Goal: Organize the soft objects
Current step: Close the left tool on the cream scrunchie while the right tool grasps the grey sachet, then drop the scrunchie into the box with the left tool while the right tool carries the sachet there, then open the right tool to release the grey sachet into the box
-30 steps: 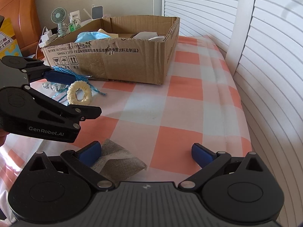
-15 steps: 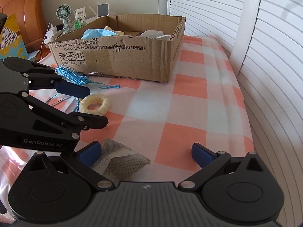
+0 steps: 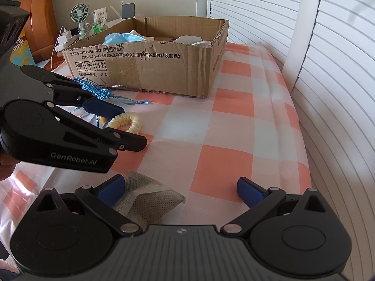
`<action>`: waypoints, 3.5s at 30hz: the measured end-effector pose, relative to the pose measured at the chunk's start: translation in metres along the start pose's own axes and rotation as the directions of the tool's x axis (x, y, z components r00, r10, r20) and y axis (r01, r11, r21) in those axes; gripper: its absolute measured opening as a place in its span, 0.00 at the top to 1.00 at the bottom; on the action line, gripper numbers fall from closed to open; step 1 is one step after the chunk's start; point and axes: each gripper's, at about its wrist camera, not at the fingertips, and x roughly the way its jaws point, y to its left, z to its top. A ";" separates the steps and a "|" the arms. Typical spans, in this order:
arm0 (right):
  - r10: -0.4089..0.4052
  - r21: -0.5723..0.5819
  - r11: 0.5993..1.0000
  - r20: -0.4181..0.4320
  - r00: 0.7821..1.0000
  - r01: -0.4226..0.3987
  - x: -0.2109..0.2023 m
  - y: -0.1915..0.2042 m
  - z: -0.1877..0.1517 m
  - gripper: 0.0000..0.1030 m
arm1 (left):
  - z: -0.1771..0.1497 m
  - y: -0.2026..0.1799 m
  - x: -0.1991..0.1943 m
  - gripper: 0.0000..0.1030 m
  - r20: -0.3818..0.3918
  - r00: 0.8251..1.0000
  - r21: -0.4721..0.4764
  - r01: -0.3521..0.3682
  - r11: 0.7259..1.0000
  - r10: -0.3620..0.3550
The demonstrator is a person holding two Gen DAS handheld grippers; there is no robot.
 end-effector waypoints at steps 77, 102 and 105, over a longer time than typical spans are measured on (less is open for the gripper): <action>0.034 -0.097 0.995 0.130 0.991 -0.021 -0.039 -0.006 0.118 0.66 | 0.135 0.129 -0.017 0.38 0.118 0.981 -0.133 -0.136 0.982 0.152; 0.071 -0.061 0.996 0.088 0.994 -0.066 0.006 0.022 0.213 0.66 | 0.009 0.082 -0.102 0.17 0.071 0.976 -0.193 -0.188 0.963 0.205; 0.064 -0.063 0.996 0.069 0.996 -0.059 0.024 0.027 0.230 0.66 | -0.002 0.085 -0.109 0.17 0.079 0.968 -0.213 -0.217 0.953 0.238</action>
